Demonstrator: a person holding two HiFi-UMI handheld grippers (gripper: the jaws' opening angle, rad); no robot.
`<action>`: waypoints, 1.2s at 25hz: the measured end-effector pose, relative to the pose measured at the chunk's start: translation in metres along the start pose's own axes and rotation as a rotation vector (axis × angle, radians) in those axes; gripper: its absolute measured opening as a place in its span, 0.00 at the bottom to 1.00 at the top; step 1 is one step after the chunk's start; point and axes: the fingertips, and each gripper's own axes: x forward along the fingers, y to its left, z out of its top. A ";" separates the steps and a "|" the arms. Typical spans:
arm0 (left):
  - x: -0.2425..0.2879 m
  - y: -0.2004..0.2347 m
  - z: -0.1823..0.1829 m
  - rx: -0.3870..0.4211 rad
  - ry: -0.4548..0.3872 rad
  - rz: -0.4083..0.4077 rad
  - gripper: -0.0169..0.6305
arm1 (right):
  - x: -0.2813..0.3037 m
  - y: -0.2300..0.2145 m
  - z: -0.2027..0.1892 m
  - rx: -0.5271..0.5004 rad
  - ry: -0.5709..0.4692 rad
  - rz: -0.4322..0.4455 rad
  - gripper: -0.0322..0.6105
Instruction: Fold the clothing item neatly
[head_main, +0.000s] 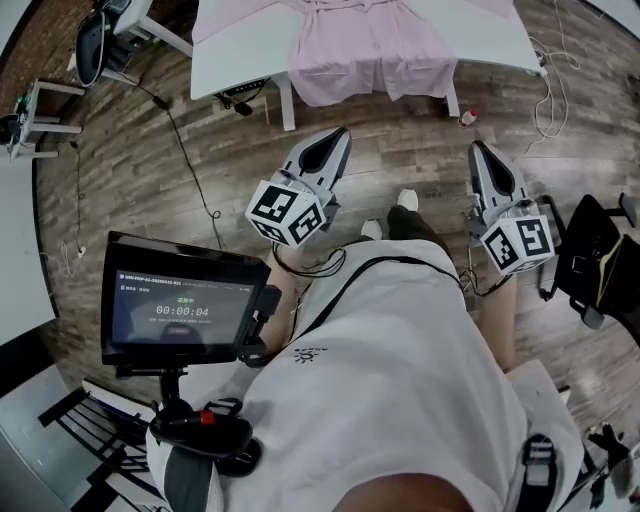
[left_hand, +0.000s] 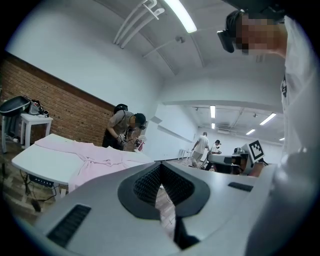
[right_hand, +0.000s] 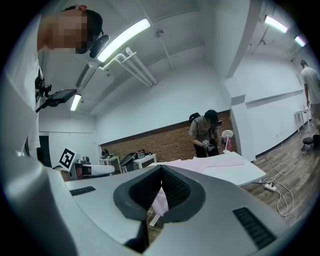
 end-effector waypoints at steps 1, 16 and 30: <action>0.000 0.001 0.000 -0.002 -0.002 0.004 0.03 | 0.000 -0.002 0.000 0.002 0.000 -0.007 0.06; 0.110 0.060 0.026 0.000 0.004 0.076 0.03 | 0.113 -0.093 0.019 0.026 0.015 0.096 0.06; 0.187 0.084 0.049 0.001 0.015 0.189 0.03 | 0.193 -0.164 0.052 0.018 0.048 0.235 0.06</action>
